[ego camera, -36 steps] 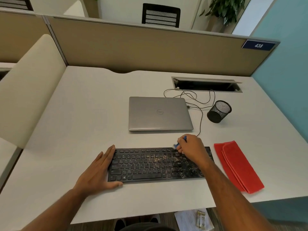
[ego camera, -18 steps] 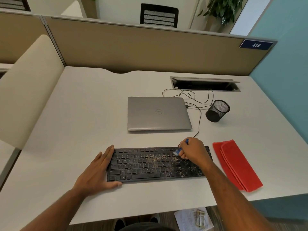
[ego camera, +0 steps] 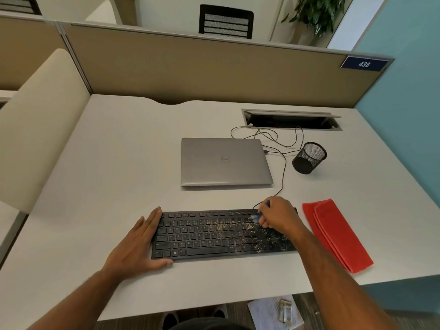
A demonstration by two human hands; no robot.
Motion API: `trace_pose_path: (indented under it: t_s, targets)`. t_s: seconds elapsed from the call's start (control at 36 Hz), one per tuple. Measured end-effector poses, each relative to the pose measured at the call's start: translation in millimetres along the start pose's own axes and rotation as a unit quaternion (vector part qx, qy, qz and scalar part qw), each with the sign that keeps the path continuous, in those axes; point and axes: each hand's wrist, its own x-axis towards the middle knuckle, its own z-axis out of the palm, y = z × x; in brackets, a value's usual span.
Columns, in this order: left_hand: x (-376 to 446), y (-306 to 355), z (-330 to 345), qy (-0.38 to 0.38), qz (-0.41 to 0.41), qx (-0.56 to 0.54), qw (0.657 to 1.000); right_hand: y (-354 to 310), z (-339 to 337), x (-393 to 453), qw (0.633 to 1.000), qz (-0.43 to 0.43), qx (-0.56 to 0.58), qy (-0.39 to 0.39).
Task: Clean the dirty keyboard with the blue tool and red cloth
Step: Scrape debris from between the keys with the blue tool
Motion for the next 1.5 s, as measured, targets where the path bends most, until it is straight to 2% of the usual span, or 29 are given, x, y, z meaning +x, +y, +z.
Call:
trace_pose_path:
  t_s: [0.06,0.17,0.22,0.31,0.36,0.47,0.53,0.69,0.83,1.06,1.17,1.33,1.44,1.5]
  targets:
    - [0,0,-1,0.001,0.002,0.002,1.0,-4,-3,0,1.0,-0.009,-0.021,0.004]
    - [0,1,-1,0.002,-0.001,-0.001,1.0,-13,1,-4,0.998,-0.05,0.032,-0.021]
    - [0,2,-1,0.002,-0.001,-0.001,1.0,-13,5,-4,0.998,-0.044,-0.008,-0.038]
    - [0,3,-1,0.002,-0.003,0.0,1.0,-10,0,-1,0.991,-0.031,-0.131,0.006]
    - [0,2,-1,-0.001,-0.005,0.0,1.0,-9,-6,1,0.986,-0.022,-0.161,0.029]
    - [0,2,-1,0.003,-0.003,-0.002,1.0,-9,-6,4,0.998,-0.01,-0.014,0.055]
    - [-1,3,-2,0.003,-0.004,-0.005,1.0,-10,-2,2,0.998,-0.008,0.016,0.059]
    - [-1,4,-3,0.003,-0.005,-0.006,1.0,-4,4,-7,0.998,0.028,-0.056,0.002]
    - [-1,3,-3,0.001,-0.002,-0.008,1.0,-5,5,-13,0.995,0.001,0.054,0.09]
    - [-1,0,0,-0.005,-0.003,-0.001,1.0,-3,5,-21,0.999,0.025,-0.01,0.021]
    - [0,-1,1,-0.003,-0.007,-0.005,1.0,-5,8,-24,0.997,0.013,0.045,0.067]
    - [0,-1,1,0.0,-0.003,-0.004,1.0,3,10,-31,0.999,0.032,0.035,0.023]
    - [0,0,1,0.001,-0.004,-0.008,1.0,6,9,-31,0.994,0.02,0.077,0.078]
    - [0,0,1,0.001,-0.005,-0.01,1.0,6,13,-32,0.996,0.01,0.055,0.075]
